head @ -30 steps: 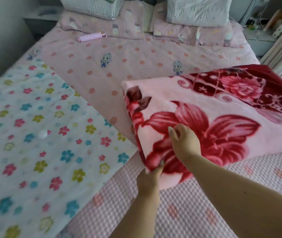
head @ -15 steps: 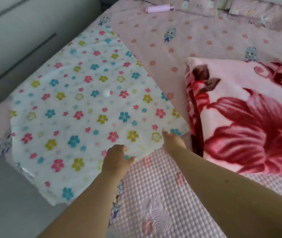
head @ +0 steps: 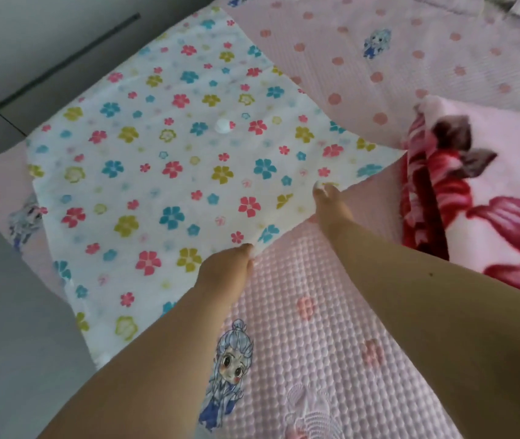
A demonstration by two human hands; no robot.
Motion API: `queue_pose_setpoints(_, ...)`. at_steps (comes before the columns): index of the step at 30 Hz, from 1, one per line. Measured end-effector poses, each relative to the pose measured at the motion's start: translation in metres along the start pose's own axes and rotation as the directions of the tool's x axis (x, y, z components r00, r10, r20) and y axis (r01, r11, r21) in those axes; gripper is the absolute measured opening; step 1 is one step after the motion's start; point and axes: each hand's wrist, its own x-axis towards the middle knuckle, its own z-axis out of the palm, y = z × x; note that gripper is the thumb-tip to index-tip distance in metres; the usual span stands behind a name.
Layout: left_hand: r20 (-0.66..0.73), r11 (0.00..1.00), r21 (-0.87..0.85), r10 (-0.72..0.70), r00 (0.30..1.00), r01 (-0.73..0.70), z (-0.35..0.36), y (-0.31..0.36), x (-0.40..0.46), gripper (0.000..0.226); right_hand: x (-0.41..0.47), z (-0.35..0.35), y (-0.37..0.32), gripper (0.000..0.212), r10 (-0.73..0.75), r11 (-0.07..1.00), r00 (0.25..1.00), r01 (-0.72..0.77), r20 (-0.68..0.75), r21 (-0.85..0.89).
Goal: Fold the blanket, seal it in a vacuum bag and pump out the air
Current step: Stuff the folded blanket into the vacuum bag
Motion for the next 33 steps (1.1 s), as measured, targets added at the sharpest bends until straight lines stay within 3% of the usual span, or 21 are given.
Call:
queue_pose_setpoints(3,-0.036,0.998,-0.014,-0.055,0.998,0.055,-0.006,0.008,0.022,0.031,-0.015,0.006,0.012,0.042,-0.058,0.991,0.986,0.038,-0.159,-0.128)
queue_pose_setpoints(7,-0.088,0.983,-0.157,-0.105,0.991,0.09,-0.003,0.026,0.043,0.02,-0.04,0.018,0.034,0.021,-0.131,0.989,0.968,0.142,-0.213,0.036)
queue_pose_setpoints(10,-0.1,0.939,-0.32,-0.164,0.981,0.124,0.005,0.045,0.06,0.033,-0.037,0.018,0.039,0.022,-0.187,0.978,0.959,0.203,-0.214,0.055)
queue_pose_setpoints(12,-0.051,0.87,-0.458,-0.233,0.971,0.184,0.013,0.056,0.07,0.036,-0.032,0.014,0.041,0.024,-0.224,0.971,0.944,0.239,-0.24,0.032)
queue_pose_setpoints(15,0.046,0.667,-0.686,-0.361,0.932,0.292,0.025,0.06,0.079,0.03,-0.026,0.005,0.049,0.025,-0.32,0.947,0.918,0.32,-0.236,-0.04)
queue_pose_setpoints(18,-0.098,0.791,-0.573,-0.327,0.94,0.216,0.029,0.06,0.077,0.02,-0.022,-0.005,0.06,0.038,-0.497,0.849,0.86,0.453,-0.118,-0.27)
queue_pose_setpoints(21,-0.218,0.927,-0.374,-0.078,0.973,-0.009,0.033,0.055,0.071,0.014,-0.016,-0.011,0.073,0.051,-0.522,0.705,0.846,0.5,0.108,-0.503)
queue_pose_setpoints(23,-0.102,0.932,-0.361,0.001,0.995,-0.038,0.034,0.049,0.069,0.022,-0.013,-0.015,0.079,0.047,-0.454,0.67,0.871,0.474,0.189,-0.572)
queue_pose_setpoints(27,0.131,0.986,-0.152,0.084,0.988,-0.064,0.026,0.044,0.072,0.042,-0.008,-0.015,0.085,0.052,-0.387,0.671,0.881,0.471,0.273,-0.573)
queue_pose_setpoints(29,0.247,0.954,-0.29,0.003,0.969,0.071,0.007,0.054,0.075,0.052,-0.004,-0.012,0.084,0.055,-0.319,0.699,0.892,0.449,0.319,-0.557)
queue_pose_setpoints(31,0.373,0.807,-0.516,-0.091,0.923,0.288,-0.018,0.059,0.081,0.066,-0.001,-0.009,0.081,0.061,-0.244,0.723,0.892,0.429,0.381,-0.542)
queue_pose_setpoints(33,0.482,0.689,-0.613,-0.061,0.874,0.386,-0.049,0.059,0.083,0.092,0.002,-0.007,0.077,0.067,-0.19,0.709,0.886,0.422,0.422,-0.565)
